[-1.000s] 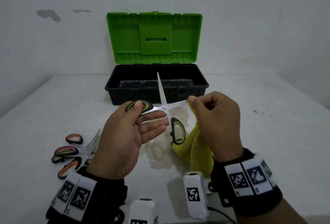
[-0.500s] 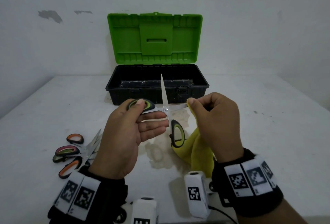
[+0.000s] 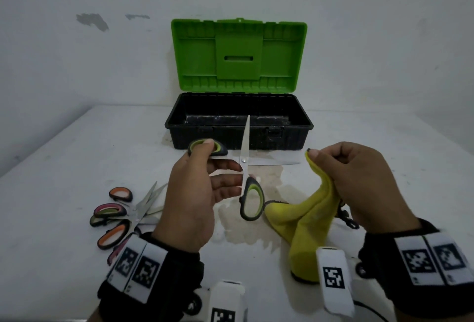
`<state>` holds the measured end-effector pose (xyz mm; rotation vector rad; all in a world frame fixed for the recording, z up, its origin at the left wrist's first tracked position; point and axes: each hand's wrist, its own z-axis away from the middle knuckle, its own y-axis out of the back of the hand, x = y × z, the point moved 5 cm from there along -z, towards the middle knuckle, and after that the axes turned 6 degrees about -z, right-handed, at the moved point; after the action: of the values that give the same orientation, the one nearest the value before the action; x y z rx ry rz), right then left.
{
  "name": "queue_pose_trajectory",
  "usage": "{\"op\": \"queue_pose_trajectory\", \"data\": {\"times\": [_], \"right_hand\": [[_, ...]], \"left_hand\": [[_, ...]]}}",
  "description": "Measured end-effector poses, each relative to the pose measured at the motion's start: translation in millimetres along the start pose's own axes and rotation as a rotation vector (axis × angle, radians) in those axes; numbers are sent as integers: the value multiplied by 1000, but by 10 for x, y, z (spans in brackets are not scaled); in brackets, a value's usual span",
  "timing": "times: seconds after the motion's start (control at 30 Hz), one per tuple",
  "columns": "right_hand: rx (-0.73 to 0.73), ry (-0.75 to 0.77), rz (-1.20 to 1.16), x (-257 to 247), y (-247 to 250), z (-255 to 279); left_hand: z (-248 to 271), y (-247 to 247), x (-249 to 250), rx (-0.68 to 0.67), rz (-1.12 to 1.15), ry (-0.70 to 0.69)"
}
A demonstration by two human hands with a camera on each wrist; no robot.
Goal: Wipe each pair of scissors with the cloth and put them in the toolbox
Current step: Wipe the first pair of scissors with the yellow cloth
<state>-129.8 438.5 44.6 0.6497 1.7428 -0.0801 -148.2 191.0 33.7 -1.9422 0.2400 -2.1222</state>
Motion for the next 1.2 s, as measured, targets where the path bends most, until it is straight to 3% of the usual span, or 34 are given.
{"op": "queue_pose_trajectory", "data": {"times": [0.2, 0.3, 0.63, 0.83, 1.0, 1.13, 1.2], "right_hand": [[-82, 35, 0, -126, -82, -64], [-91, 156, 20, -305, -150, -17], [-405, 499, 186, -691, -596, 477], [-232, 459, 182, -581, -551, 420], [-286, 449, 163, -595, -600, 491], [-165, 404, 132, -530, -540, 389], [-207, 405, 134, -542, -576, 429]], "left_hand": [[23, -46, -49, 3, -3, 40], [38, -61, -66, -45, -42, 43], [111, -117, -50, -61, -260, -103], [141, -169, -36, -81, -236, -131], [119, -162, -22, -62, -249, -166], [98, -146, -20, -69, -272, -194], [99, -135, -14, -69, -286, -206]]}}
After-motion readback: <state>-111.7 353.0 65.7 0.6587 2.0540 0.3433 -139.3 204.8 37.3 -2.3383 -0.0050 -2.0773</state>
